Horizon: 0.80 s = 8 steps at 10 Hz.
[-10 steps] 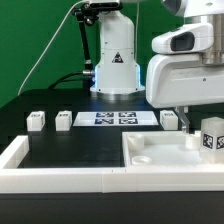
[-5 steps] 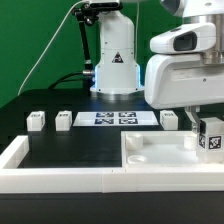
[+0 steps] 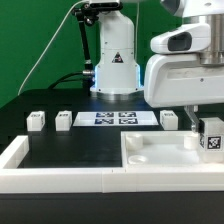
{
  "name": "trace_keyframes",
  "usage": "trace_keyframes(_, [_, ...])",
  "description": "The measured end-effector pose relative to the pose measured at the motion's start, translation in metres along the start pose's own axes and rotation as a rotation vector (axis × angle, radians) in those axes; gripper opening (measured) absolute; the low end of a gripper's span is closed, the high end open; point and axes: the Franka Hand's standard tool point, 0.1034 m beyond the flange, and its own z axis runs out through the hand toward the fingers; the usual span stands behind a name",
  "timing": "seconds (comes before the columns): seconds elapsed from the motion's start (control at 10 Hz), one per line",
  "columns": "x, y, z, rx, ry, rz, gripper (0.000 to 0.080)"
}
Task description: Assemble square table
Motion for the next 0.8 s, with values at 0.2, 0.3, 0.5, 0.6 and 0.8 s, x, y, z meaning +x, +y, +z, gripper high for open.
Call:
trace_keyframes(0.2, [-0.001,0.0,0.0,-0.005,0.004,0.233,0.0292])
trace_keyframes(0.3, [-0.001,0.003,0.0,-0.008,0.002,0.298,0.0292])
trace_keyframes(0.5, [0.0,0.008,0.0,-0.018,0.001,0.408,0.0302])
trace_keyframes(0.6, [0.0,0.011,0.0,-0.023,0.001,0.467,0.0304])
trace_keyframes(0.8, [0.0,0.017,0.0,-0.038,0.002,0.517,0.0308])
